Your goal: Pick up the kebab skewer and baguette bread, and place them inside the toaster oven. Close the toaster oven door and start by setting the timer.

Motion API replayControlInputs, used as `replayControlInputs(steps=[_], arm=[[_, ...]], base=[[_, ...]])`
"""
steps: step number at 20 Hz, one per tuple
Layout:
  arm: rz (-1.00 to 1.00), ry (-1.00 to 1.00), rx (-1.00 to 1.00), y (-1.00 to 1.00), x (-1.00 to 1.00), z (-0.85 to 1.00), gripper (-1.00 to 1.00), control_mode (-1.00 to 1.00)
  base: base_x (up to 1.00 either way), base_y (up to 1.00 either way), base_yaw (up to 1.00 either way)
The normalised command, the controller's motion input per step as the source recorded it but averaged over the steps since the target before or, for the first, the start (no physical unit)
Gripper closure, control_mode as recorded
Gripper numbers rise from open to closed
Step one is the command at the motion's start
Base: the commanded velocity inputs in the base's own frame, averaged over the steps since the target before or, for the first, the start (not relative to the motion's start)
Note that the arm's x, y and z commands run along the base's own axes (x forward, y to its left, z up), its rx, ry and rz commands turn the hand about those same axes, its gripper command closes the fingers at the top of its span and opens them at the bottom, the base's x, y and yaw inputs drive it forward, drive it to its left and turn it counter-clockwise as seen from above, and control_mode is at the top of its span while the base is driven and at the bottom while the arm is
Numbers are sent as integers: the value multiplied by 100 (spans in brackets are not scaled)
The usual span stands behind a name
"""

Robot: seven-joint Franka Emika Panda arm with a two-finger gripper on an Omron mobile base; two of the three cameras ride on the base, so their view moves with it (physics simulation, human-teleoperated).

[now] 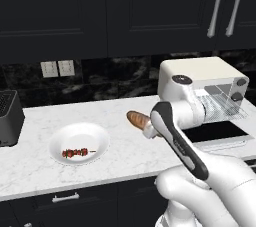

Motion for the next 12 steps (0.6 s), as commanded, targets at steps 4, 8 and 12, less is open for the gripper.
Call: replayControlInputs(steps=[4, 8, 12], arm=[[-28, 10, 0, -100, -40, 44, 100, -100], [-27, 9, 0, -100, -26, 42, 100, -100], [-26, 11, 0, -100, -13, 36, 100, -100]], base=[[0, 0, 0], [0, 0, 0], [0, 0, 0]])
